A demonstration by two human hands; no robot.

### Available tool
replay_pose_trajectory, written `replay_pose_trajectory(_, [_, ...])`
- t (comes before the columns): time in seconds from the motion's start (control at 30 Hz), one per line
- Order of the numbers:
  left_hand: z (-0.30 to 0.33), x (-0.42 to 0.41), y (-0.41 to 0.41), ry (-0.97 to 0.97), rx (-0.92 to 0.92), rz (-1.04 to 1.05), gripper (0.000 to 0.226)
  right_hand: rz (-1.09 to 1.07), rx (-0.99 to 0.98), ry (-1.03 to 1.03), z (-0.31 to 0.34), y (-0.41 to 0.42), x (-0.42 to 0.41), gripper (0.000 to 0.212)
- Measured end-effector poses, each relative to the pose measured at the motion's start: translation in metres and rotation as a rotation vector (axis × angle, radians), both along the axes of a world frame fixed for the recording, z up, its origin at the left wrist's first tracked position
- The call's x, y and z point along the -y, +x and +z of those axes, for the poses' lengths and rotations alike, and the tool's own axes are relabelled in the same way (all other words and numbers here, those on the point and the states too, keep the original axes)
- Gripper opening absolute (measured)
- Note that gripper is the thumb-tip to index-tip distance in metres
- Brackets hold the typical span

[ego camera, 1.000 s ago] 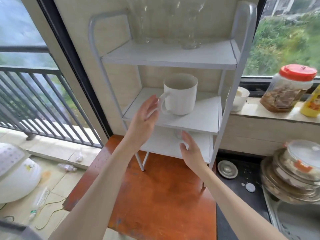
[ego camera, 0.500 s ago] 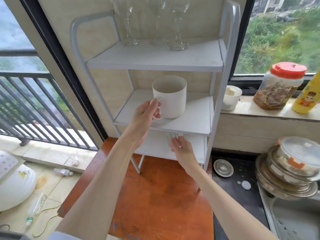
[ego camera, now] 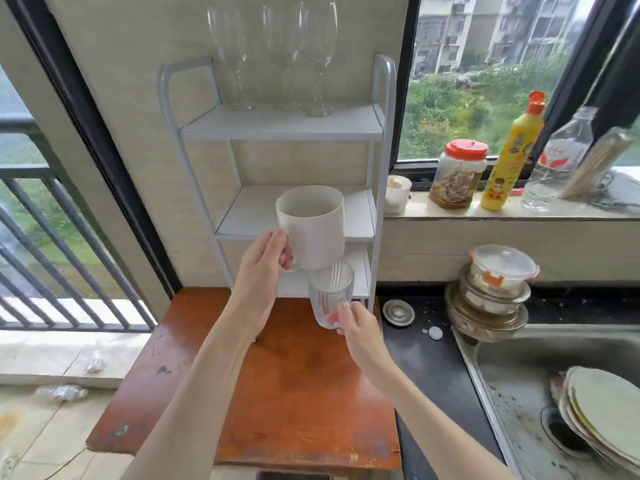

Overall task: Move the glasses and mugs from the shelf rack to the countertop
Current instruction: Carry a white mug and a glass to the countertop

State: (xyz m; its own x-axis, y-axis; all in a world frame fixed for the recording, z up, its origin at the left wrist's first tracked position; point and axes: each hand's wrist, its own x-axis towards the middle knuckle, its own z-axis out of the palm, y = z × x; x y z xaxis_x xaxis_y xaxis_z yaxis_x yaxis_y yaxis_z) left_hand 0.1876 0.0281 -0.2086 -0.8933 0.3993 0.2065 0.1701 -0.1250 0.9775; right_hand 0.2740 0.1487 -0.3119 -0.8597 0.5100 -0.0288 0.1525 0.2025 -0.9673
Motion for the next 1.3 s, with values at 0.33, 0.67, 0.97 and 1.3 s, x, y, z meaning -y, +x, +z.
replay_pose_trajectory(0.33, [-0.018, 0.007, 0.113, -0.019, 0.010, -0.261, 0.028, -0.386, 0.005, 0.013, 0.009, 0.180, 0.016, 0.031])
replay_pose_trajectory(0.67, [-0.026, -0.077, 0.297, 0.031, -0.014, -0.706, 0.033, -0.872, -0.026, 0.052, 0.022, 0.414, -0.004, 0.032])
replay_pose_trajectory(0.97, [-0.038, -0.143, 0.554, -0.008, 0.024, -1.005, 0.020, -1.211, 0.005, 0.107, 0.026, 0.687, -0.005, 0.032])
replay_pose_trajectory(1.3, [-0.053, -0.195, 0.805, -0.093, 0.019, -1.327, 0.025, -1.557, -0.024, 0.086, 0.024, 0.936, 0.003, 0.031])
